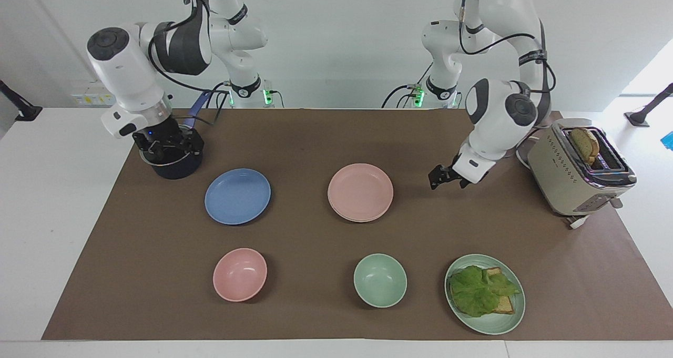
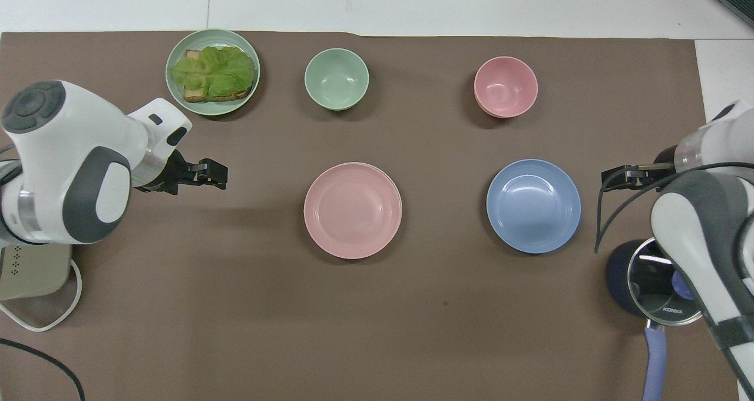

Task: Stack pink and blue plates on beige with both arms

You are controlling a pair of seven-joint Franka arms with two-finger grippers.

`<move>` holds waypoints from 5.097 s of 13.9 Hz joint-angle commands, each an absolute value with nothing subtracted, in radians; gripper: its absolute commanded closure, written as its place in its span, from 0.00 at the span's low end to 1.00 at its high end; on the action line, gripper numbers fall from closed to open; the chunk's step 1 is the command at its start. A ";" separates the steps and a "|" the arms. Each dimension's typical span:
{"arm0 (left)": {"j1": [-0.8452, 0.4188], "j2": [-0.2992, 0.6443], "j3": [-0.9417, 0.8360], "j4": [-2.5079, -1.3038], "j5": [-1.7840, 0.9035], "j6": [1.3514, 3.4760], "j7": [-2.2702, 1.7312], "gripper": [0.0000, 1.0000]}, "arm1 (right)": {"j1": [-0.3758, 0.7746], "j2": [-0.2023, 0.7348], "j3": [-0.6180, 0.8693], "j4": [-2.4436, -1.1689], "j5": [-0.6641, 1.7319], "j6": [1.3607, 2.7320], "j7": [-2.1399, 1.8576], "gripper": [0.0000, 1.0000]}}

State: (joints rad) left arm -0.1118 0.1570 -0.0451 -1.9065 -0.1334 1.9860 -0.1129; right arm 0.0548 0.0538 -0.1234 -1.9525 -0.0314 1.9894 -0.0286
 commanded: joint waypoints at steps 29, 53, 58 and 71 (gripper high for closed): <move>0.038 0.015 -0.051 -1.609 -0.015 1.641 -0.035 0.00 | 0.251 0.107 -0.080 -1.934 0.132 2.049 0.016 1.00; 0.037 0.015 -0.052 -1.609 -0.015 1.641 -0.035 0.00 | 0.561 0.342 -0.077 -1.872 0.282 2.304 0.360 0.55; 0.037 0.015 -0.052 -1.609 -0.015 1.641 -0.035 0.00 | 0.484 0.258 -0.097 -1.868 0.215 2.290 0.350 0.00; 0.037 0.015 -0.052 -1.609 -0.015 1.641 -0.035 0.00 | 0.140 -0.038 -0.097 -1.741 -0.038 1.832 0.204 0.00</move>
State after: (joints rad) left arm 0.0327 0.0230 -0.0481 -1.6099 -0.0288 1.6545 -0.0234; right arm 0.1753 -0.0069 -0.1067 -1.7669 -0.0291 1.8915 0.2576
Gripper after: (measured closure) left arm 0.000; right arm 0.000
